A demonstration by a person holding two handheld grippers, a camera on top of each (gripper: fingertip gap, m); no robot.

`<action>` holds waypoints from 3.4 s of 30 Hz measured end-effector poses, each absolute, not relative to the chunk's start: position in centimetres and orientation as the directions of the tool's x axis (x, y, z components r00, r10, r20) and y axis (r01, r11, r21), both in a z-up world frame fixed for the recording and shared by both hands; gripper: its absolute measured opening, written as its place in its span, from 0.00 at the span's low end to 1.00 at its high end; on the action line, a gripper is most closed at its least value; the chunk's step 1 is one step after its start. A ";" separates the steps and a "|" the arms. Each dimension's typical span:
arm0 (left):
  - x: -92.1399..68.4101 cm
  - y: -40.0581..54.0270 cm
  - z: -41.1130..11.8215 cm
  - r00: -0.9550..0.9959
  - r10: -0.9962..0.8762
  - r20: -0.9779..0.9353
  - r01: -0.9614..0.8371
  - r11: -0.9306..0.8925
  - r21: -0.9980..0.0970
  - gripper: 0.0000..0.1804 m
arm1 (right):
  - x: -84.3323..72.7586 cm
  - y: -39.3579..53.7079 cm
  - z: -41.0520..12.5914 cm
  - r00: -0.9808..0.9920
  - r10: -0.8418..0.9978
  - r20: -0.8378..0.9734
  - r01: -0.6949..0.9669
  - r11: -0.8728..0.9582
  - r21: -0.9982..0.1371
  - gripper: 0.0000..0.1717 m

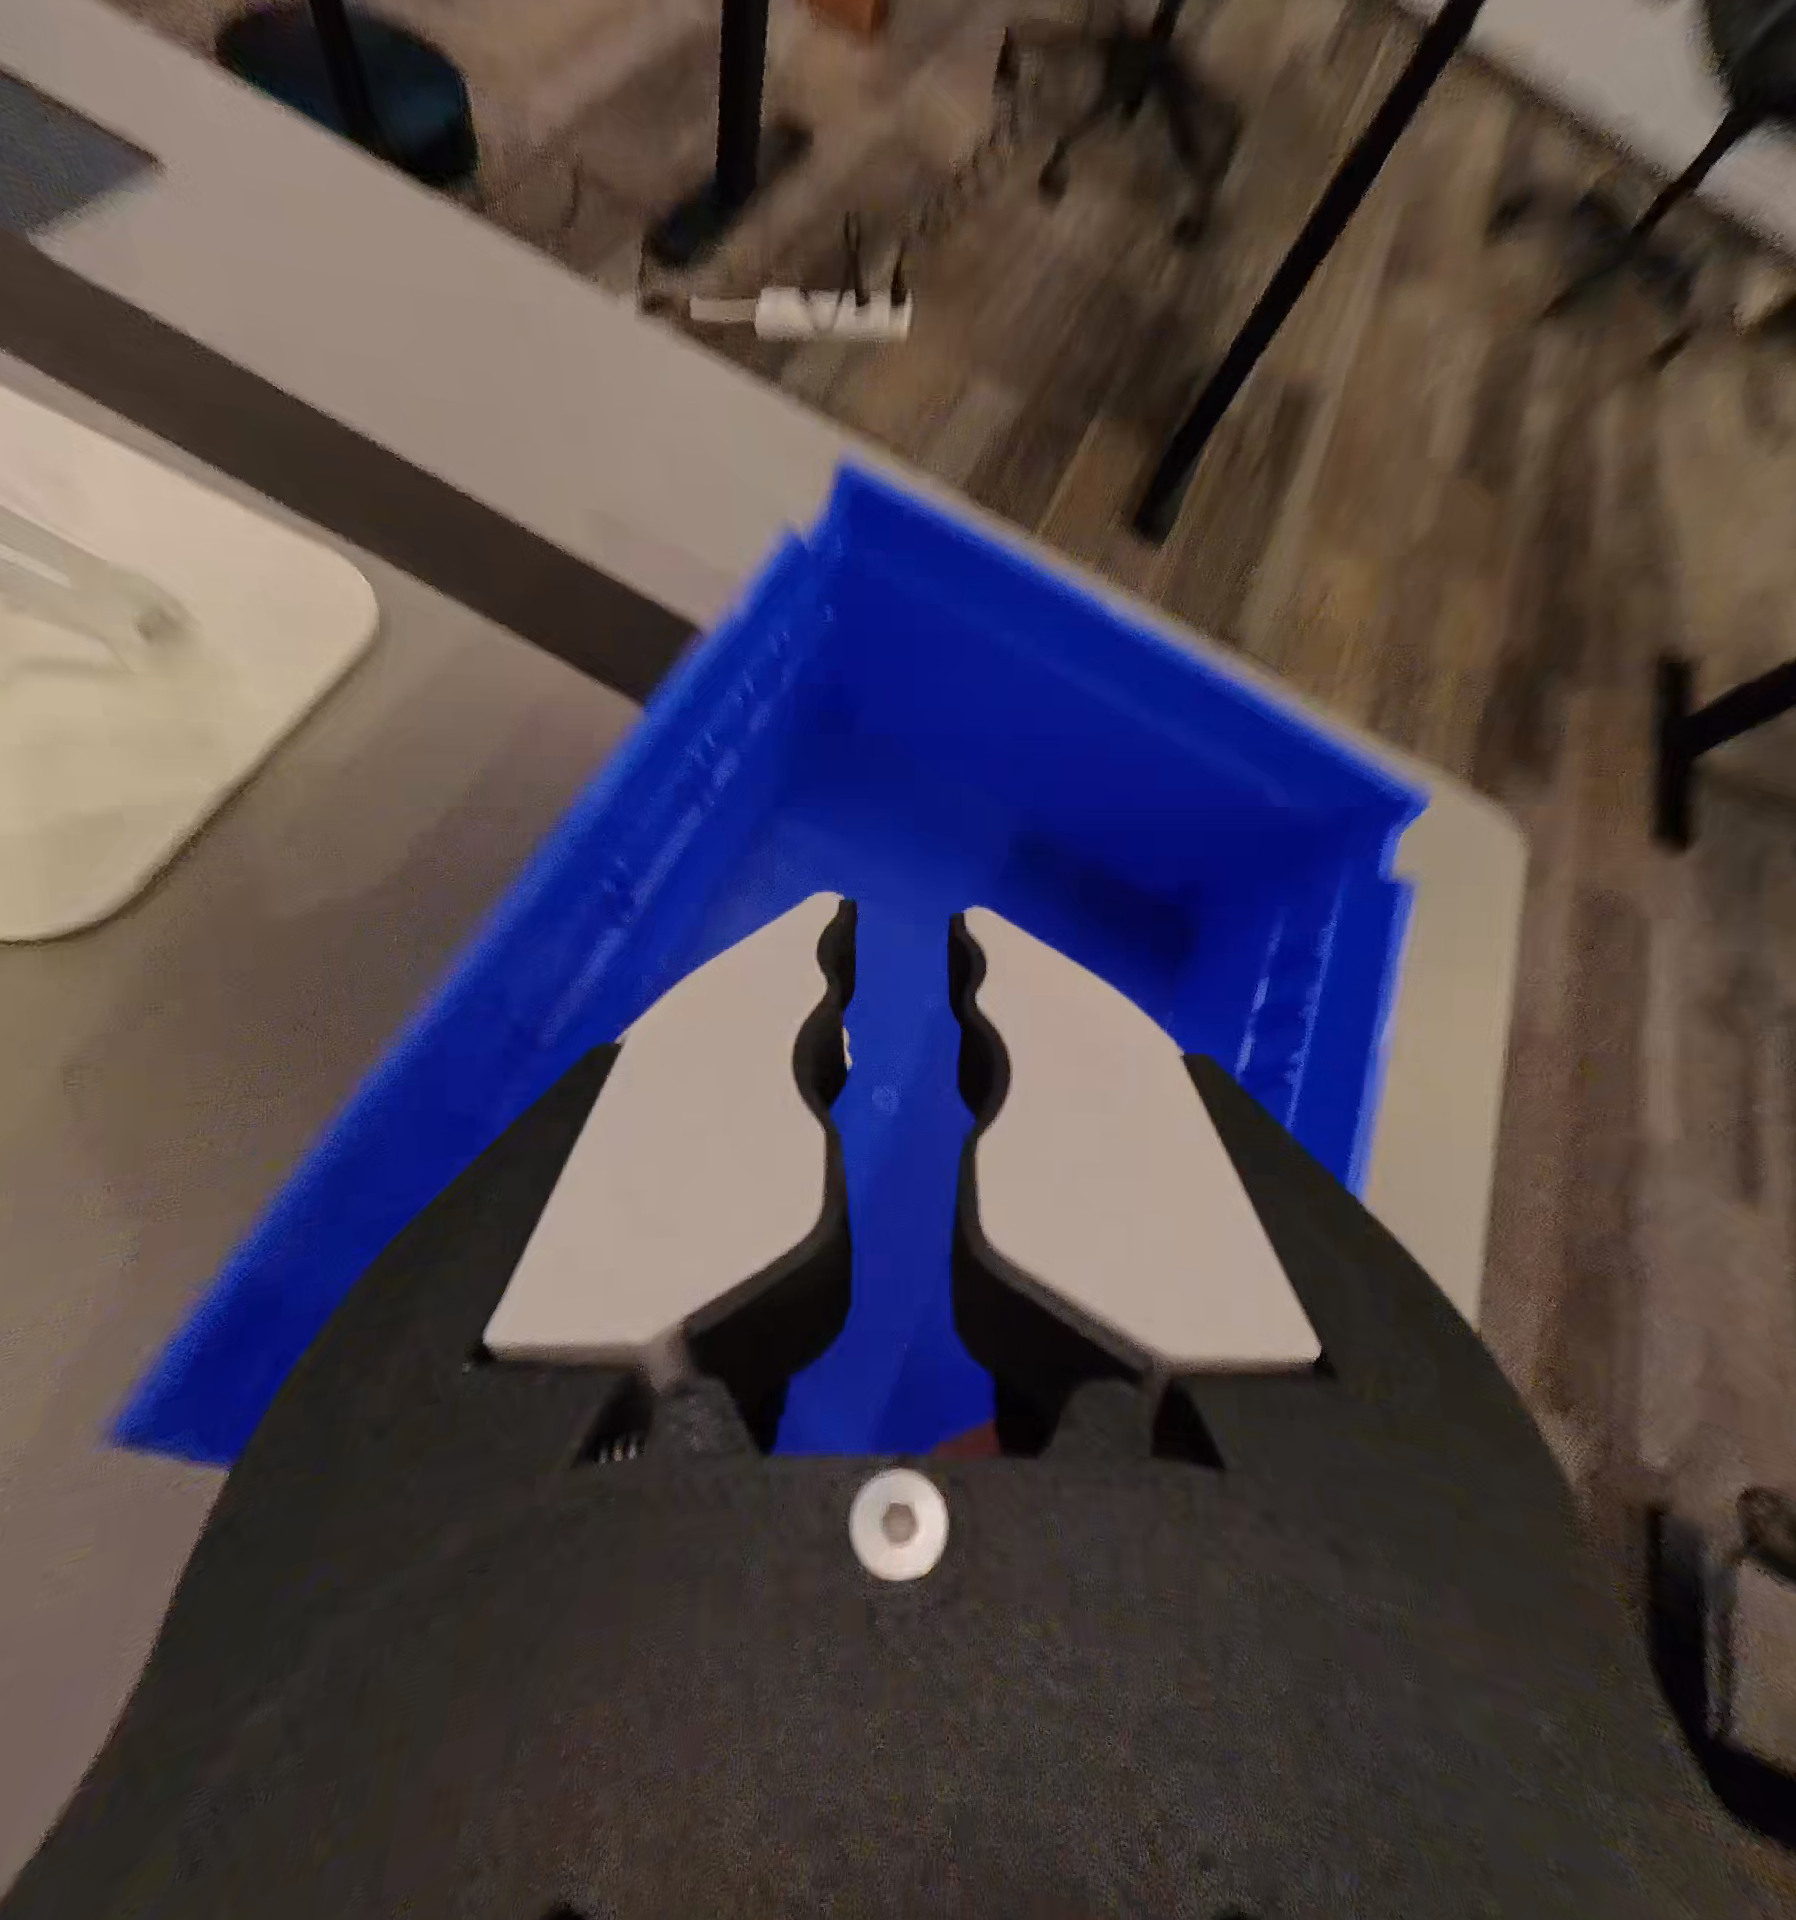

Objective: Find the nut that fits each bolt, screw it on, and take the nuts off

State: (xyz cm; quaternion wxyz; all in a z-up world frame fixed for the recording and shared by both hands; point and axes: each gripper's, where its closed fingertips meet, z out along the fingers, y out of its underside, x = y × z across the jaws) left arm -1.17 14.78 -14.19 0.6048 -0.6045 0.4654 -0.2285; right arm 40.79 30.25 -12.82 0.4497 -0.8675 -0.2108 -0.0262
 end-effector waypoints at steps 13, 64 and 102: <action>-12.4 20.5 -14.0 0.721 -0.605 -0.339 -0.404 0.032 -0.914 0.08 | 9.9 23.0 -11.0 0.558 0.776 0.293 0.446 0.018 -0.895 0.00; -17.1 30.0 -12.6 0.832 -0.550 0.075 -0.167 -0.377 -0.911 0.10 | 1.8 18.6 -21.9 0.273 0.944 0.183 0.470 0.035 -0.882 0.02; 1.3 13.6 -12.3 0.148 -0.980 0.135 0.145 -0.114 -0.983 0.10 | -1.9 11.4 -12.9 -0.405 0.743 -0.533 -0.159 -0.631 -0.759 0.15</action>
